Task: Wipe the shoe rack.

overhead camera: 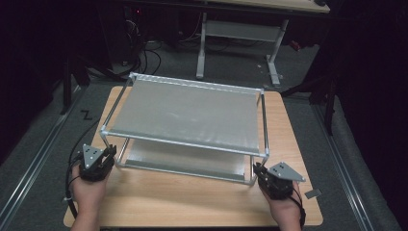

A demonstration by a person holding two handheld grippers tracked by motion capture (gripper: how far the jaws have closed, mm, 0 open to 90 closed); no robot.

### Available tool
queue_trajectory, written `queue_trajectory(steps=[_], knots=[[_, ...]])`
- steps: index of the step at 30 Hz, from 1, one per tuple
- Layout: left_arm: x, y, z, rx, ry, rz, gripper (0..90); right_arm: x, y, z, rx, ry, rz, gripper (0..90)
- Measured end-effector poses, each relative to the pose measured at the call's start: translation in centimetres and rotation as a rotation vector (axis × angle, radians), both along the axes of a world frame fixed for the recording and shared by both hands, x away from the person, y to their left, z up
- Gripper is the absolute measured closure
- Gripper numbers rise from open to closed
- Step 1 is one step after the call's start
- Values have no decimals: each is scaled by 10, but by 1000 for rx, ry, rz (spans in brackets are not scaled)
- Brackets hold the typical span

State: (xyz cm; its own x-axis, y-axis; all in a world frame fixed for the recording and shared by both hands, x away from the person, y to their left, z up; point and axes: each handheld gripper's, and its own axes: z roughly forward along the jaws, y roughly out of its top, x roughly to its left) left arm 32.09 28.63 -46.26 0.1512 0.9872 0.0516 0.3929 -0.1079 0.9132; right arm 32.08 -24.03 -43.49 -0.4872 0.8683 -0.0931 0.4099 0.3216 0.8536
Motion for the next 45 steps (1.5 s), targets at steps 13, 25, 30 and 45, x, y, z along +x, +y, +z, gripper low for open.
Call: queue_trajectory(steps=[13,25,30,45], knots=[[-3,-29,0,-10,-1,-60,802,49,-24,1,-9,15,-96,799],[1,-41,-1,-6,-10,-66,799,60,-35,0,9,17,-144,799],[-3,-43,-1,5,-9,-88,694,56,-34,-2,19,21,-137,652],[-57,-70,-9,-26,94,-234,490,-18,-21,-4,30,-33,-64,320]])
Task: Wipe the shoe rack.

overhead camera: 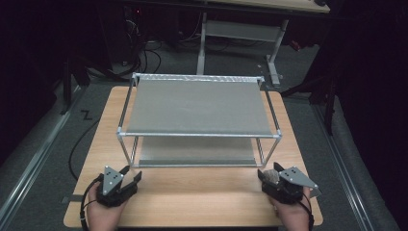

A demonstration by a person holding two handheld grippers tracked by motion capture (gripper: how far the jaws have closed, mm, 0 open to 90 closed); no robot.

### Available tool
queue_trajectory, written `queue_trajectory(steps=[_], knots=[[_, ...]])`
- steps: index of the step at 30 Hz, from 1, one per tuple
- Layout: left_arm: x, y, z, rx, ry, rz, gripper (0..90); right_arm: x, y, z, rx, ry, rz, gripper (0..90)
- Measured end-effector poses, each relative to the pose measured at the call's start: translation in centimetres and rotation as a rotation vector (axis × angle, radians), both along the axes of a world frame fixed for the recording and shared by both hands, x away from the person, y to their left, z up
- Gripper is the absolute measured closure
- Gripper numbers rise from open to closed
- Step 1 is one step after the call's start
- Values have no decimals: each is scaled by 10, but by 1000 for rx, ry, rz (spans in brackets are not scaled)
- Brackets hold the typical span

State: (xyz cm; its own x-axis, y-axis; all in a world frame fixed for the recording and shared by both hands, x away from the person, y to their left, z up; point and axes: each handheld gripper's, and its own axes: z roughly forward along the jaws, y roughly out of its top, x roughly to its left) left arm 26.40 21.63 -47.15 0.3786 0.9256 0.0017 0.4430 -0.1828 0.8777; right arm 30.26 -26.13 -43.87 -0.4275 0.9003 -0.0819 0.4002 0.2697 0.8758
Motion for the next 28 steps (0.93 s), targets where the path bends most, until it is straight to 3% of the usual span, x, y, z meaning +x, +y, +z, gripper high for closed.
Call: queue_trajectory(steps=[2,4,5,9,10,13,14,17,22,28], knots=[[-1,-16,-1,-15,44,-82,475,-5,13,-4,-7,17,39,315],[-1,-38,0,-32,60,-172,477,-10,31,-10,-19,31,84,286],[-1,-54,0,-22,65,-236,475,-11,38,-13,-27,42,100,271],[0,-90,-7,32,87,-356,448,-7,77,-22,-95,79,181,234],[0,-94,-10,33,90,-367,452,-5,84,-25,-105,90,184,216],[-2,-102,-19,123,79,-389,413,-3,88,-37,-85,130,152,205],[-2,-101,-19,133,74,-388,400,-4,88,-40,-99,131,158,205],[0,-92,-17,90,75,-365,389,-7,85,-47,-114,125,152,209],[2,-82,-16,81,73,-339,380,-9,81,-51,-126,121,151,204],[4,-83,-16,62,77,-342,380,-10,72,-50,-111,133,137,203]])
